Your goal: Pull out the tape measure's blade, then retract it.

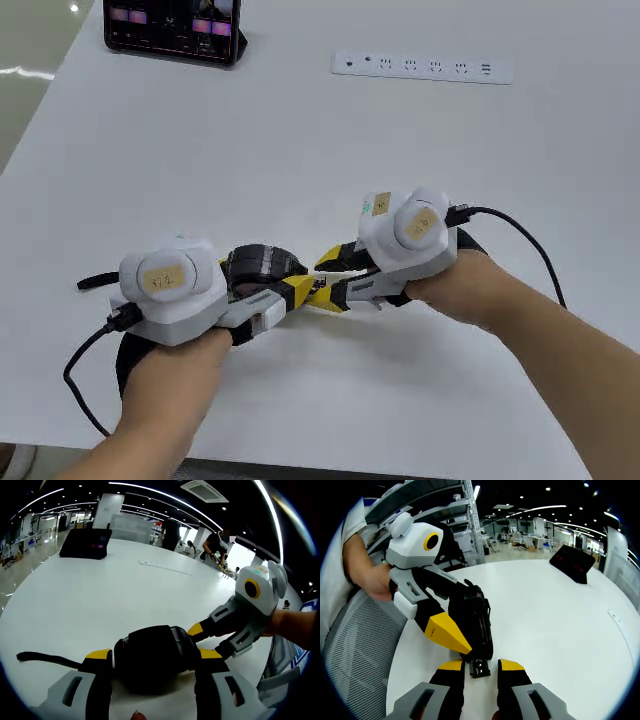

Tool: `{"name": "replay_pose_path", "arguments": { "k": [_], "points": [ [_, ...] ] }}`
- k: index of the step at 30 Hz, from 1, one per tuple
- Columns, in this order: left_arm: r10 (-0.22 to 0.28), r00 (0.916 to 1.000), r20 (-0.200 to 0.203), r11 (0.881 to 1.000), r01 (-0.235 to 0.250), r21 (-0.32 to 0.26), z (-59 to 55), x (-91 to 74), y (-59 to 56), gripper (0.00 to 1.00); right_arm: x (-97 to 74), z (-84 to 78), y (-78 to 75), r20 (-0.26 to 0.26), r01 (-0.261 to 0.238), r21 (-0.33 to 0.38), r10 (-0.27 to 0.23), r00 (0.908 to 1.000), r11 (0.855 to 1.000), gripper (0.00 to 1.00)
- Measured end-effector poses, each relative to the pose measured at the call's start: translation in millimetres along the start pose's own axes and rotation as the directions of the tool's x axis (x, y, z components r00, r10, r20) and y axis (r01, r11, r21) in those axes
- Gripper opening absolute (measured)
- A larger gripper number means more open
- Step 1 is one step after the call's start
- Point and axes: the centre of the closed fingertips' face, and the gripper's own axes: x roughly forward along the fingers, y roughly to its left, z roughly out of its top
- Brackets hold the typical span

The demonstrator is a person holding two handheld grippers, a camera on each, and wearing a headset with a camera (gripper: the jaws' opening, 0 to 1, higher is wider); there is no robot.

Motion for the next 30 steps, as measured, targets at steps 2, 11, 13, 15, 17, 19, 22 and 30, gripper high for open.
{"name": "replay_pose_path", "arguments": {
  "k": [2, 11, 13, 15, 17, 19, 22, 30],
  "points": [
    [-0.002, 1.0, 0.0, 1.0, 0.002, -0.003, -0.4, -0.5, 0.0, 0.63, -0.5, -0.5, 0.7, 0.001, 0.001, 0.003, -0.001, 1.0, 1.0, 0.23],
    [-0.03, 0.9995, 0.011, 0.999, 0.029, 0.035, 1.2, -5.8, 0.0, 0.62, -8.0, -4.3, 4.0, 0.02, 0.021, 0.031, -0.021, 0.9996, 0.999, 0.32],
    [-0.023, 0.9997, 0.001, 0.998, 0.023, 0.06, 0.0, -7.4, 2.5, 0.62, -9.2, -5.5, 4.5, 0.021, 0.022, 0.041, -0.022, 0.9995, 0.999, 0.33],
    [-0.021, 0.9998, 0.0, 0.997, 0.021, 0.073, 0.0, -8.9, 4.5, 0.64, -10.1, -6.0, 4.9, 0.023, 0.027, 0.042, -0.028, 0.9993, 0.999, 0.34],
    [-0.013, 0.9999, 0.001, 0.998, 0.013, 0.067, 0.4, -10.3, 6.6, 0.67, -10.4, -6.2, 5.4, 0.023, 0.026, 0.049, -0.027, 0.9994, 0.998, 0.34],
    [-0.015, 0.9999, 0.005, 0.998, 0.014, 0.068, 1.0, -11.4, 6.2, 0.67, -10.8, -6.0, 5.0, 0.026, 0.029, 0.051, -0.03, 0.9992, 0.998, 0.35],
    [-0.017, 0.9998, 0.005, 0.998, 0.016, 0.067, 1.9, -12.6, 5.1, 0.66, -11.7, -6.0, 5.3, 0.026, 0.033, 0.05, -0.034, 0.9991, 0.998, 0.36],
    [-0.027, 0.9996, 0.01, 0.996, 0.026, 0.087, 7.1, -22.0, 7.0, 0.66, -22.3, -5.1, 10.3, 0.043, 0.058, 0.062, -0.061, 0.9972, 0.996, 0.44]
  ]
}}
